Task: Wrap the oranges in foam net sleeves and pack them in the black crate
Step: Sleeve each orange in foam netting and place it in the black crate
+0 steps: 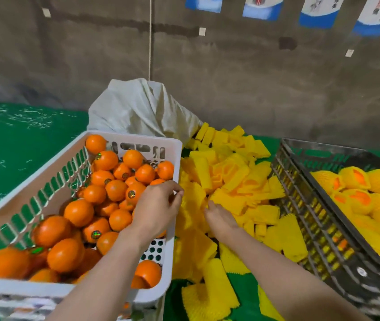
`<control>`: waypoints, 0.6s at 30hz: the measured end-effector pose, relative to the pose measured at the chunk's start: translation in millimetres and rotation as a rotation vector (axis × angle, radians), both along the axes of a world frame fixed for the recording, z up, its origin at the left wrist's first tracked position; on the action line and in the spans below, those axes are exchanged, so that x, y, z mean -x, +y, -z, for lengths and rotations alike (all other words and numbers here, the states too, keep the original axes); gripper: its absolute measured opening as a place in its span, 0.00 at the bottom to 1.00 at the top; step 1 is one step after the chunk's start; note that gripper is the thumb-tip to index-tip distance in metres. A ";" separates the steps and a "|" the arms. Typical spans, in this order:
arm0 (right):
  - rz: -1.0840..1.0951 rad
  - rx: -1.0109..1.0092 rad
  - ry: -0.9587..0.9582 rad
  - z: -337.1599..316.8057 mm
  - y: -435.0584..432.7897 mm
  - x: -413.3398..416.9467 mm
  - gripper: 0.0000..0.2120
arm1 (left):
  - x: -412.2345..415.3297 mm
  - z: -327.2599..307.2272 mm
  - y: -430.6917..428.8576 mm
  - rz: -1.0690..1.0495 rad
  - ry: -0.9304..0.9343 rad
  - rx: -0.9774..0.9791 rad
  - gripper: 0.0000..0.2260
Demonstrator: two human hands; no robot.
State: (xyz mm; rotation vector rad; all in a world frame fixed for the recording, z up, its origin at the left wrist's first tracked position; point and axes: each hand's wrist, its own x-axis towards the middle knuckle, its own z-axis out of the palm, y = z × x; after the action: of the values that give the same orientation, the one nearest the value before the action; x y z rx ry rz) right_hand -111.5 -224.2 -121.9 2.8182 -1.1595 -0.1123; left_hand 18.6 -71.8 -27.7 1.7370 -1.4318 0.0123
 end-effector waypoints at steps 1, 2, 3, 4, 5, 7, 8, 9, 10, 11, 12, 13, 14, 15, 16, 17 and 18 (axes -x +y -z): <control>0.035 0.037 -0.100 -10.5 -3.2 4.3 0.16 | -0.2 -0.2 -0.6 -0.017 0.012 0.004 0.05; 0.083 0.055 -0.251 -23.4 -6.0 8.1 0.14 | 0.0 0.0 -1.3 -0.029 0.024 0.007 0.06; 0.136 0.065 -0.456 -39.1 -7.4 12.7 0.12 | 0.8 -0.2 -1.5 -0.033 0.032 0.009 0.06; 0.187 0.066 -0.682 -56.4 -7.5 16.6 0.09 | 1.9 -1.1 -1.7 -0.030 0.034 0.008 0.07; 0.227 0.028 -0.902 -74.4 -5.3 19.8 0.09 | 3.3 -3.2 -2.1 -0.031 0.025 0.003 0.07; 0.235 -0.194 -1.311 -107.2 9.1 20.9 0.08 | 7.6 -7.3 0.4 -0.047 0.018 -0.001 0.07; 0.218 -0.362 -1.503 -119.5 22.0 19.5 0.07 | 8.0 -9.0 2.3 -0.069 0.055 0.011 0.07; 0.192 -0.552 -1.649 -127.0 37.5 16.8 0.06 | 4.9 -13.3 3.0 -0.091 0.146 0.046 0.06; 0.169 -0.741 -1.739 -129.0 54.7 11.9 0.06 | 0.9 -16.1 5.8 -0.112 0.269 0.100 0.06; 0.149 -0.917 -1.776 -127.3 74.2 4.8 0.07 | -6.0 -21.7 5.6 -0.138 0.388 0.143 0.06; 0.128 -1.055 -1.755 -122.3 92.1 -4.6 0.08 | -13.2 -24.5 6.9 -0.165 0.475 0.142 0.06; 0.101 -1.142 -1.693 -116.8 107.1 -15.6 0.09 | -22.7 -28.1 8.0 -0.175 0.547 0.100 0.07; 0.074 -1.174 -1.623 -112.3 118.1 -28.7 0.09 | -35.7 -29.3 9.9 -0.181 0.617 0.029 0.08; 0.047 -1.169 -1.564 -109.9 125.2 -43.1 0.09 | -50.1 -28.2 14.4 -0.171 0.690 -0.053 0.09; 0.026 -1.146 -1.507 -109.3 129.4 -57.5 0.08 | -64.7 -22.7 22.3 -0.153 0.723 -0.128 0.09; 0.018 -1.115 -1.451 -109.7 132.5 -70.5 0.08 | -80.8 -12.8 32.4 -0.160 0.652 -0.202 0.11; 0.014 -1.081 -1.395 -108.7 133.8 -82.2 0.08 | -97.2 -5.1 43.3 -0.200 0.493 -0.321 0.14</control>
State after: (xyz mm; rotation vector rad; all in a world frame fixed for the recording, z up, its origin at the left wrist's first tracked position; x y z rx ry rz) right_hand -29.3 -90.4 -13.2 3.7017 -1.5188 2.1216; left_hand 115.9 -28.5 -22.5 1.9603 -0.9305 -0.5283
